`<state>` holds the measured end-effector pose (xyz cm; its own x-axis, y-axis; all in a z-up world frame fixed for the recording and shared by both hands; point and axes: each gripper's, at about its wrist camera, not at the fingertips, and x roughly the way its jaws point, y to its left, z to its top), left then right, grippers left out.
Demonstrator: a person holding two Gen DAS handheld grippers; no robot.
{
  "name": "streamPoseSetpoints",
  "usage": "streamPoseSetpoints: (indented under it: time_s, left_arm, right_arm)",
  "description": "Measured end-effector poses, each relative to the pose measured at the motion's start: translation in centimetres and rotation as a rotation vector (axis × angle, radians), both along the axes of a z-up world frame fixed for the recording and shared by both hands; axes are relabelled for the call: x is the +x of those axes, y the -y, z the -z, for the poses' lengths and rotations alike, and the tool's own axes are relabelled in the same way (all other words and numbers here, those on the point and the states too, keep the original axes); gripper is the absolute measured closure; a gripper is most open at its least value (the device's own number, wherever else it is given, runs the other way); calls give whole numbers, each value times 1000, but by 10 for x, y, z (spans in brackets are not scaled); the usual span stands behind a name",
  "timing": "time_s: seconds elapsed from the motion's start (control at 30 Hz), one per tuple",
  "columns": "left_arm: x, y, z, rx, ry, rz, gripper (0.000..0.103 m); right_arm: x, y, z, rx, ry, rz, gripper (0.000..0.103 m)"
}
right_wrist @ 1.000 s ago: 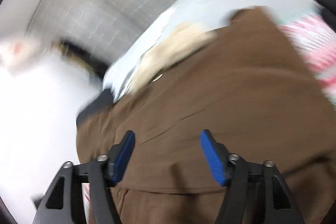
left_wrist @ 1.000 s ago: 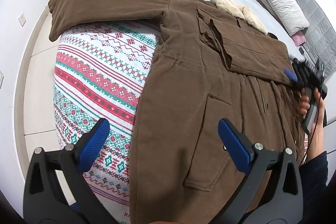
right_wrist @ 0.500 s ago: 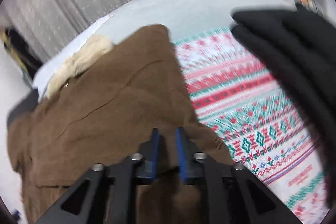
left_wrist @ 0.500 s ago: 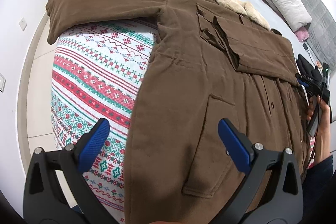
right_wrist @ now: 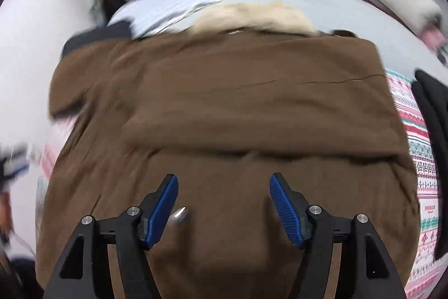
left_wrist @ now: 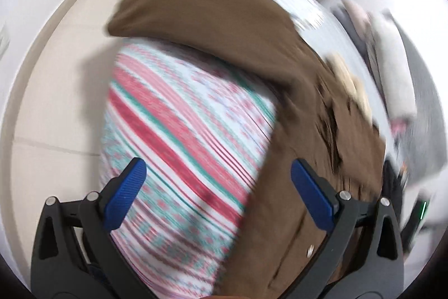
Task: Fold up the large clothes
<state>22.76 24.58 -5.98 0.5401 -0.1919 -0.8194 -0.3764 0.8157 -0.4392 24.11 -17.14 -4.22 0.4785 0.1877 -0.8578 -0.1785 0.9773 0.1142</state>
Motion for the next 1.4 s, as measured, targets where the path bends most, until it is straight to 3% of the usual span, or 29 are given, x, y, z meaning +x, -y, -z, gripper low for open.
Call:
streamPoseSetpoints:
  time_s: [0.07,0.27,0.4,0.5,0.6,0.77,0.87,0.93,1.0,1.03,1.1,1.2,1.27,1.4]
  left_arm:
    - [6,-29,9,-57,-4,-80,0]
    - [26,-120,57,-344,0,-263,0]
    - [30,-164,83,-449,41,-381,2]
    - [30,-186,109,-587,64,-479,8]
    - [47,-184,123,-680,83,-481,17]
    - [73,-182,130,-686,112,-467,25]
    - [83,-192,132,-712,151,-493,41]
    - [85,-196,138,-736,181,-520,74]
    - [87,-197,135,-701,182,-535,94]
    - [86,-197,130,-669,184,-538,98]
    - [74,-203,113,-614,213,-581,98]
    - [48,-226,89,-640,311,-641,99]
    - [45,-234,77,-626,323,-603,99]
    - [46,-228,64,-497,289,-537,99]
  right_arm:
    - [-18,-20,-5,-14,13,-35,34]
    - [-78,-52,-21,124,83,-85,31]
    - [-84,-53,-13,130,114,-124,29]
    - [-77,-51,-9,119,113,-106,29]
    - [-63,-45,0,171,84,-61,29]
    - [-55,-50,9,165,86,-57,29]
    - [-56,-54,13,148,80,-68,29]
    - [-55,-56,16,140,82,-69,29]
    - [-54,-56,16,139,85,-69,29]
    - [-53,-57,17,142,85,-71,29]
    - [-49,-59,16,156,92,-79,29]
    - [-40,-60,17,191,82,-73,29]
    - [-32,-62,19,214,63,-54,29]
    - [-17,-83,18,218,51,-62,29]
